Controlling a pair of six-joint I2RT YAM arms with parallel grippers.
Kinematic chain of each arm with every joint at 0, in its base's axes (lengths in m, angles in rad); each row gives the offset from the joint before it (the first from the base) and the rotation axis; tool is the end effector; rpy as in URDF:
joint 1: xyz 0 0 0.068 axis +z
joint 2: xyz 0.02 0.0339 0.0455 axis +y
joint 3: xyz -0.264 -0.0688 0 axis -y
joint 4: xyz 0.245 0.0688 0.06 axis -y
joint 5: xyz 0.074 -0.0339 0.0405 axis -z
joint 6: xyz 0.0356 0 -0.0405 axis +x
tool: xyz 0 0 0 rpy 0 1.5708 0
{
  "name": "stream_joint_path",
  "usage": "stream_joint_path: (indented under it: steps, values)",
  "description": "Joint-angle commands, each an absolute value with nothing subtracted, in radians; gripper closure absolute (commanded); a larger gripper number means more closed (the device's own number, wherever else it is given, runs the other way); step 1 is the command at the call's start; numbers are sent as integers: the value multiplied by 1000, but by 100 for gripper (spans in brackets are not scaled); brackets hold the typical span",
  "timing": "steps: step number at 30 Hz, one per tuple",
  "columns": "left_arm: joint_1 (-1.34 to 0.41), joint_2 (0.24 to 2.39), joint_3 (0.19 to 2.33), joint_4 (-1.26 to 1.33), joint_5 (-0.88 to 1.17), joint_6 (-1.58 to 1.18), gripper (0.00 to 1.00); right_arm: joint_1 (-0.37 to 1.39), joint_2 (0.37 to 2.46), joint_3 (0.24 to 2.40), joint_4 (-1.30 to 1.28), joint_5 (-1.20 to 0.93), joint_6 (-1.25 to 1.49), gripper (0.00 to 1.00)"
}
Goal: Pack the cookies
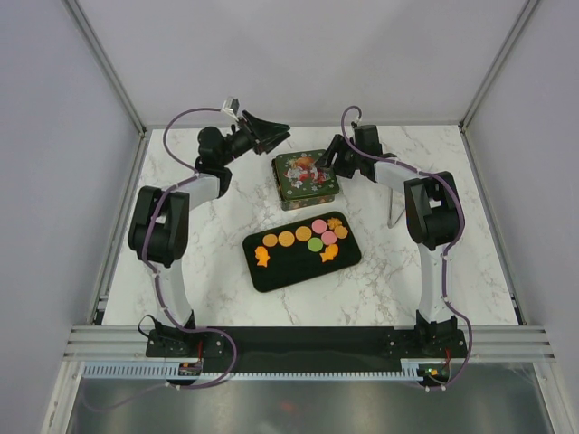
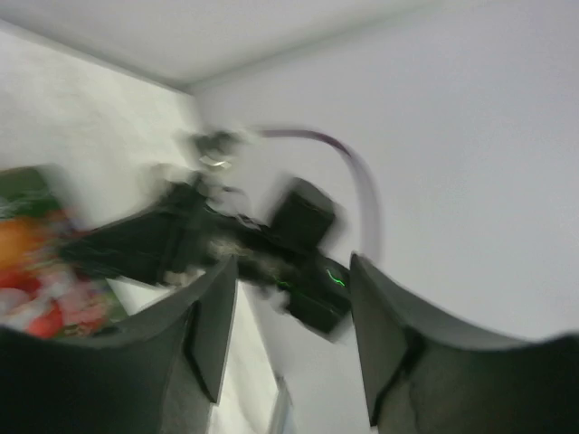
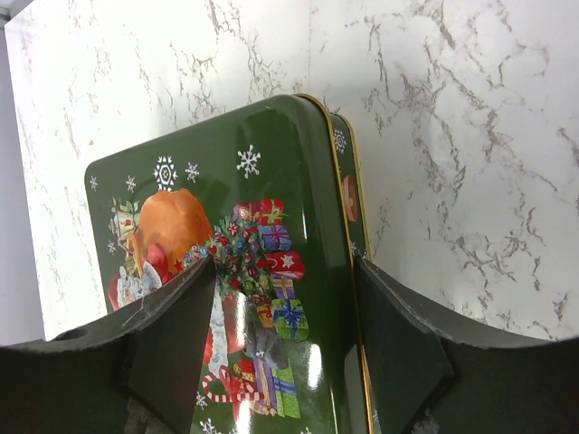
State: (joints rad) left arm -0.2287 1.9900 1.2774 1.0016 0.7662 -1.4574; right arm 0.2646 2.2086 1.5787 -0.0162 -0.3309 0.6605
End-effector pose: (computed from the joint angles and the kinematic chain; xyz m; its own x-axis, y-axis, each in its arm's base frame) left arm 0.4303 -0.1255 0.2683 -0.7741 -0.5549 -0.3048 0.3675 -0.0018 -0.9300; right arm 0.4762 0.1410 0.1649 -0.7643 0.3941 -0.5105 -0.0365 0.7639 0.6443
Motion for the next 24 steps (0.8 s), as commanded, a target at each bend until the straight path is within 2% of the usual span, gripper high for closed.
stream_joint_path:
  steps: [1,4,9,14,24]
  values:
    - [-219,1944,1331,-151,12,-678,36,268,2217,1608,-32,-308,634,30]
    - [-216,1954,1359,-205,-25,-647,32,270,2217,1608,-37,-305,627,30]
    - [-212,1967,1351,-195,63,-660,27,275,2207,1609,-43,-296,617,30]
    - [-212,1970,1341,-161,153,-670,26,279,2207,1615,-51,-298,608,30]
    - [-235,1957,1256,-161,153,-670,26,288,2206,1626,-69,-291,597,29]
